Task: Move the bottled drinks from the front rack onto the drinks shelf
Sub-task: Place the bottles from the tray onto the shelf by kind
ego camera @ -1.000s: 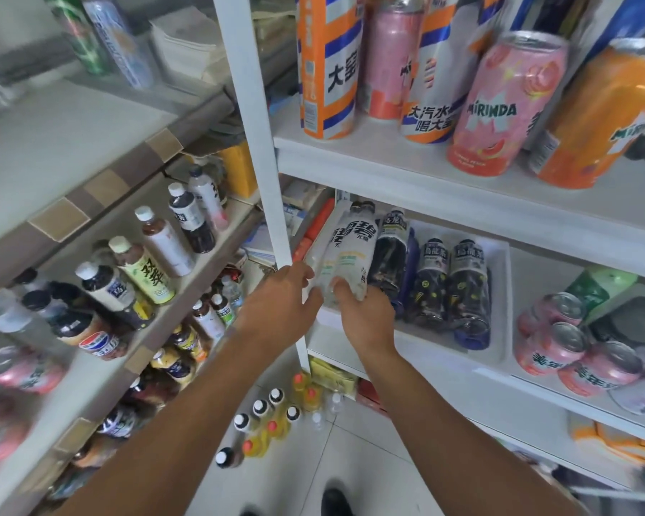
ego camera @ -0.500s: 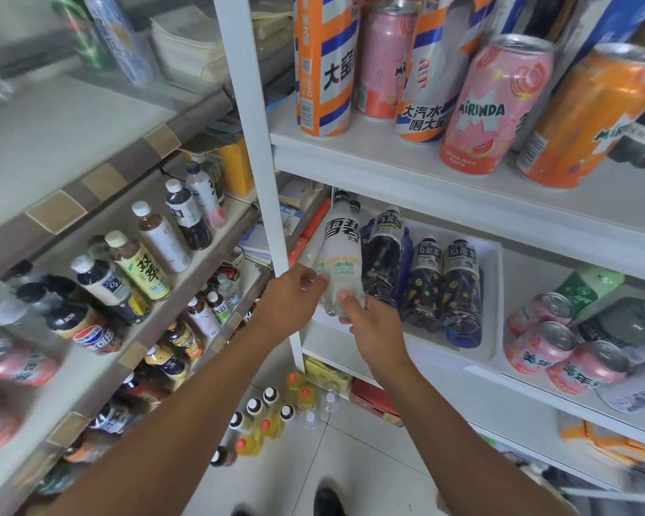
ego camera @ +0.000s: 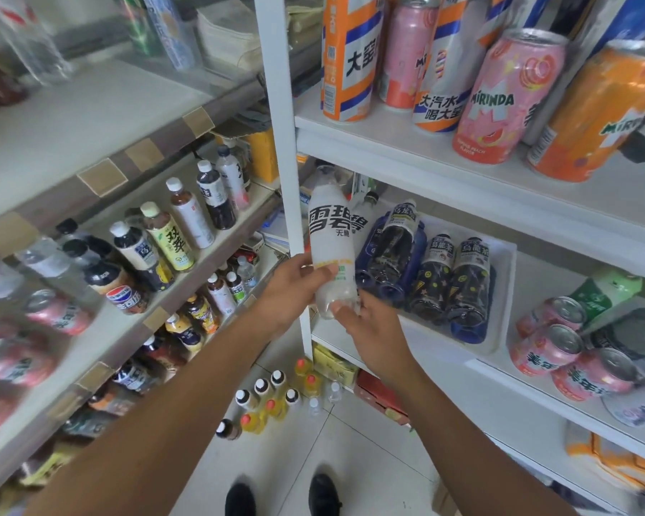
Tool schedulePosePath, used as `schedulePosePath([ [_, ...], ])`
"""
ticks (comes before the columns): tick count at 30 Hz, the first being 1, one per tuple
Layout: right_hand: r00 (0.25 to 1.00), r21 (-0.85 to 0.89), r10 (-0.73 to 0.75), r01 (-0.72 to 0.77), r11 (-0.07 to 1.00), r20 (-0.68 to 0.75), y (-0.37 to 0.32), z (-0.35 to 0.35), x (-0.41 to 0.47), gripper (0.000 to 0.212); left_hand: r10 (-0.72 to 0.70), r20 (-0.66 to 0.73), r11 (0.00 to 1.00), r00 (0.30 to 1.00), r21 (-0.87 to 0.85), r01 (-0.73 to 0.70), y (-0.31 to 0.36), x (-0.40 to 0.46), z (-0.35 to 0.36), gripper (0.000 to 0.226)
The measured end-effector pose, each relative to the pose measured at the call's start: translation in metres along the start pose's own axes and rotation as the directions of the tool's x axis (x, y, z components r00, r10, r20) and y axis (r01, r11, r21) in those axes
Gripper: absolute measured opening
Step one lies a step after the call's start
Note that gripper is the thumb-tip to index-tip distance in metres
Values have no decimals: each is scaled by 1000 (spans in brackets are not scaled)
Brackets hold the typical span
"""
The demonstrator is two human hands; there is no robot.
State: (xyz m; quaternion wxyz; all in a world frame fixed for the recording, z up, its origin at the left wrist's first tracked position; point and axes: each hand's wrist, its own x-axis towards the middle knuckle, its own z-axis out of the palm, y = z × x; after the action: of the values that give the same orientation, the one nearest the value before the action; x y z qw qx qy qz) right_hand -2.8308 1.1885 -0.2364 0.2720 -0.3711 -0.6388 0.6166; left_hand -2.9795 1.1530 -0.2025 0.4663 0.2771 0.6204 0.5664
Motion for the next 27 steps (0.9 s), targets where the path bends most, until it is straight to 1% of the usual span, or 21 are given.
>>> schedulePosePath([
  [2,999,-23,0,1,1000,37,-3,2,-3,31,35,-46,999,998,-2,-35,1,-11,-4,32],
  [5,996,-72,8,-2,997,89,-9,10,-11,14,59,-44,998,997,-13,-59,2,-31,-13,27],
  [8,991,-105,2,13,994,137,-17,24,-24,12,92,-61,995,994,-27,-93,2,-53,-28,21],
  [10,985,-114,-17,37,993,174,-26,39,-34,16,113,-96,992,989,-36,-117,3,-70,-41,23],
  [13,976,-154,-41,75,985,214,-40,66,-49,28,153,-151,984,977,-63,-164,9,-101,-68,21],
  [16,952,-161,-72,125,979,298,-56,100,-68,29,217,-179,974,960,-27,-225,19,-138,-101,25],
  [18,934,-157,-95,157,975,343,-70,125,-81,27,248,-225,967,942,-10,-256,24,-166,-125,17],
  [19,926,-148,-109,172,974,361,-79,139,-87,25,258,-249,963,934,-9,-268,27,-180,-136,18],
  [22,906,-133,-171,238,962,386,-112,181,-104,33,308,-300,951,903,53,-306,31,-223,-172,38],
  [24,879,-101,-220,287,953,422,-134,209,-116,29,337,-333,940,881,69,-333,34,-254,-194,53],
  [25,863,-88,-244,313,946,443,-143,223,-122,31,350,-355,935,867,85,-343,36,-268,-204,53],
  [27,830,-80,-292,371,925,475,-155,253,-133,46,402,-387,916,830,150,-373,38,-297,-222,35],
])
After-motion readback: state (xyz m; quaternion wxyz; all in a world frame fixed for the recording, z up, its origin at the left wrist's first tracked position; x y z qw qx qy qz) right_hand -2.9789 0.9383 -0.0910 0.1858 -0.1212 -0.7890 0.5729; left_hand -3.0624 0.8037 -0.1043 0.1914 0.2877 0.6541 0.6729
